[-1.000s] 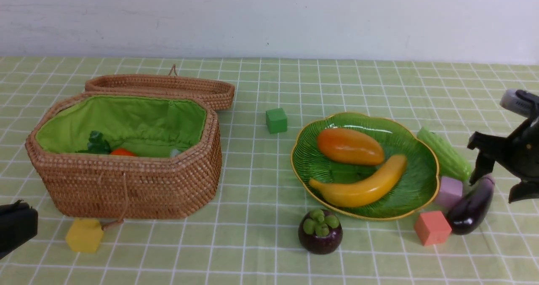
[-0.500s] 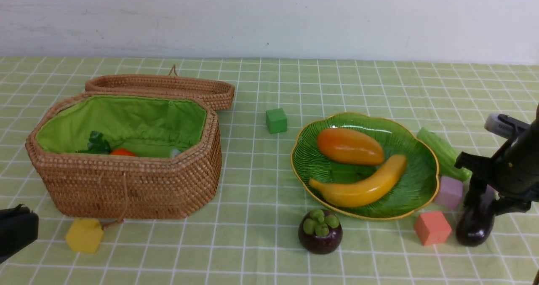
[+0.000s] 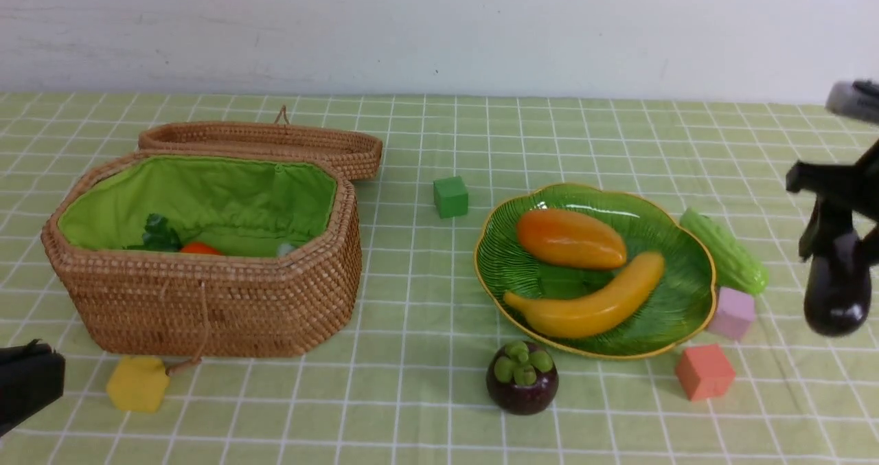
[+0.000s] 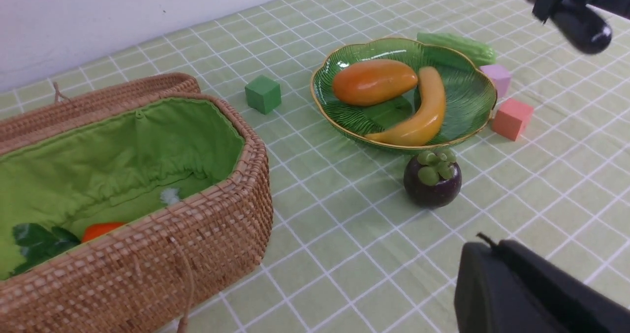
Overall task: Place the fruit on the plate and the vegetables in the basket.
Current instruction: Grab an eggplant with your right arm and place it in the basket on the left.
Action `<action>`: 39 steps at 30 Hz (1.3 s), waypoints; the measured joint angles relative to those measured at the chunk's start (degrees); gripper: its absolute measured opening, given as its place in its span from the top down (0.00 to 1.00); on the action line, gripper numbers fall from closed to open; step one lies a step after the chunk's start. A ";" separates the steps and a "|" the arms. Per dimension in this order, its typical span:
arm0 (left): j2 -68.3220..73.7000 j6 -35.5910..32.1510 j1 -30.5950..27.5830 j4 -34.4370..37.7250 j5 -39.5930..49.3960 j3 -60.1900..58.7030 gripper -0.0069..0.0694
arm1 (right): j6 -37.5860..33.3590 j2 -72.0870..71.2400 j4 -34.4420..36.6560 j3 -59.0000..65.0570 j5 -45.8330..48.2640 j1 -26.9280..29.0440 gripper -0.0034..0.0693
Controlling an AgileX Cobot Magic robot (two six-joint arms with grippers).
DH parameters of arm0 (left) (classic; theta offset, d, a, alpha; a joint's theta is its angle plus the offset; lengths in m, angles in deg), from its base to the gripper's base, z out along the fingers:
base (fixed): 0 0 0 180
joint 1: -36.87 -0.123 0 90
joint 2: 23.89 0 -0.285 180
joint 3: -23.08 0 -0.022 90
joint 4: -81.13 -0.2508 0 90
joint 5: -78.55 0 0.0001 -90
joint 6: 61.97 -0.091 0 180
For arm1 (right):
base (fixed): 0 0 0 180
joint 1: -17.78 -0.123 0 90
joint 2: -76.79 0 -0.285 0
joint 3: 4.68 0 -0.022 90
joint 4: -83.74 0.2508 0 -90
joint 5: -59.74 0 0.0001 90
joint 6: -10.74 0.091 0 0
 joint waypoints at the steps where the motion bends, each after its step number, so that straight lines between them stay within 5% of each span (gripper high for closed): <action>1: 0.00 1.50 0.00 -1.00 0.09 0.00 0.93 | -1.39 -1.74 0.72 -1.78 0.07 -2.14 0.46; 5: 0.00 9.39 0.00 -7.93 2.05 0.00 0.93 | -9.91 -4.95 6.41 -7.09 -3.94 -12.06 0.46; 12: -1.13 31.25 0.00 -28.90 8.93 0.00 0.93 | -39.99 2.90 22.12 -14.49 -31.65 -35.35 0.46; 19: -2.66 35.87 0.00 -31.21 8.45 0.00 0.93 | -60.72 19.11 27.59 -20.31 -54.28 -46.66 0.46; 23: -2.66 35.50 0.00 -30.17 8.45 0.00 0.93 | -67.60 27.28 28.27 -25.40 -62.40 -49.55 0.46; 31: -2.66 35.18 0.00 -28.99 8.45 0.00 0.92 | -69.57 34.74 30.58 -29.66 -66.90 -50.33 0.45; 33: -2.66 35.03 0.00 -28.99 8.45 0.00 0.92 | -69.63 34.87 32.52 -29.78 -66.90 -50.33 0.37; 36: -2.66 34.88 0.00 -28.59 8.45 0.00 0.92 | -69.63 34.61 34.72 -29.98 -66.23 -50.33 0.12; 39: -2.66 34.88 0.00 -28.55 8.45 0.00 0.92 | -69.63 32.70 35.35 -29.98 -60.29 -50.27 0.03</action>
